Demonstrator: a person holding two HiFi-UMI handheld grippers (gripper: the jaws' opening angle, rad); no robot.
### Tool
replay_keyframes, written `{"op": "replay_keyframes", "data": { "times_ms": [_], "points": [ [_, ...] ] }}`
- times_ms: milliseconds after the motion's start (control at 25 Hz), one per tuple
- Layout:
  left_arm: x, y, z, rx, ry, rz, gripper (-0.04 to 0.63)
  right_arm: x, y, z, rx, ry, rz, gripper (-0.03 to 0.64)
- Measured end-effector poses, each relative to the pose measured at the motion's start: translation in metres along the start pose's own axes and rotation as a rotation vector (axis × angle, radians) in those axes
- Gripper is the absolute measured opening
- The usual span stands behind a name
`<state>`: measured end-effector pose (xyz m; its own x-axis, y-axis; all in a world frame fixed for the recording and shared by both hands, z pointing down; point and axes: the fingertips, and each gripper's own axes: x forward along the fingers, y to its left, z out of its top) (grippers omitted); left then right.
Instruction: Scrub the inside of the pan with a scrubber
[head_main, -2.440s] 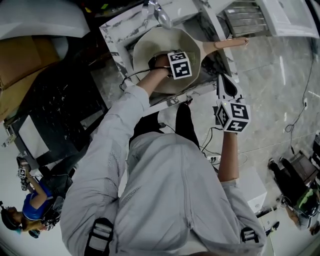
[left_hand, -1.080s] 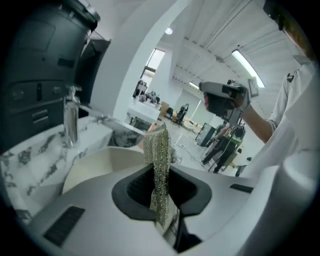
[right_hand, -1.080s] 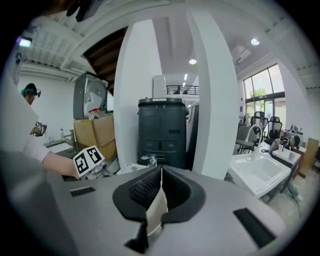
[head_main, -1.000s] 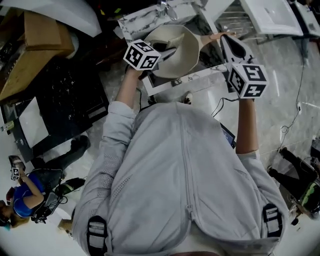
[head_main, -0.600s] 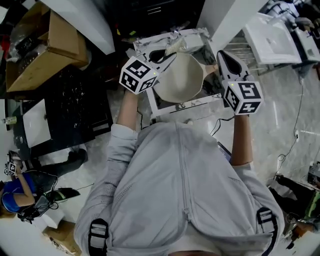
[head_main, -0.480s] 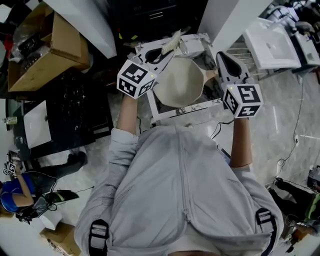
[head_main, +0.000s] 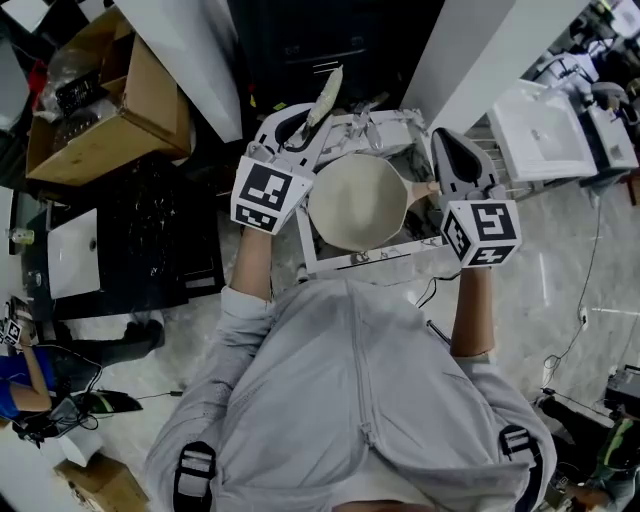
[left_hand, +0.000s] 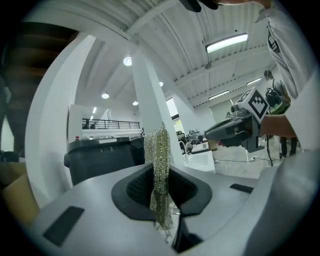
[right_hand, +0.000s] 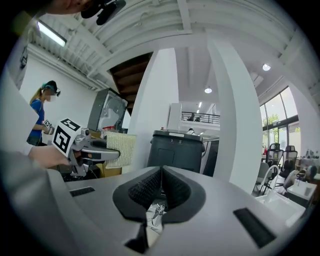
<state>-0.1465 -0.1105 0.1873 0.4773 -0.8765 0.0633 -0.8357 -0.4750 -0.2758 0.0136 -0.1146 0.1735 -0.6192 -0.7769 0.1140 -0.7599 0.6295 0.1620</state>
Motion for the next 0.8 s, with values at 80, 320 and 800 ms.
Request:
{"op": "replay_keyframes", "data": {
  "times_ms": [80, 320, 800],
  "points": [
    [-0.003, 0.003, 0.009, 0.024, -0.013, 0.02, 0.06, 0.002, 0.002, 0.006, -0.01, -0.006, 0.004, 0.035],
    [-0.01, 0.01, 0.026, 0.058, -0.042, 0.048, 0.06, 0.007, 0.0, 0.014, -0.026, -0.007, -0.017, 0.035],
    [-0.006, 0.008, 0.017, 0.042, -0.03, 0.039, 0.06, 0.014, -0.001, 0.009, -0.057, 0.015, -0.029, 0.034]
  ]
}}
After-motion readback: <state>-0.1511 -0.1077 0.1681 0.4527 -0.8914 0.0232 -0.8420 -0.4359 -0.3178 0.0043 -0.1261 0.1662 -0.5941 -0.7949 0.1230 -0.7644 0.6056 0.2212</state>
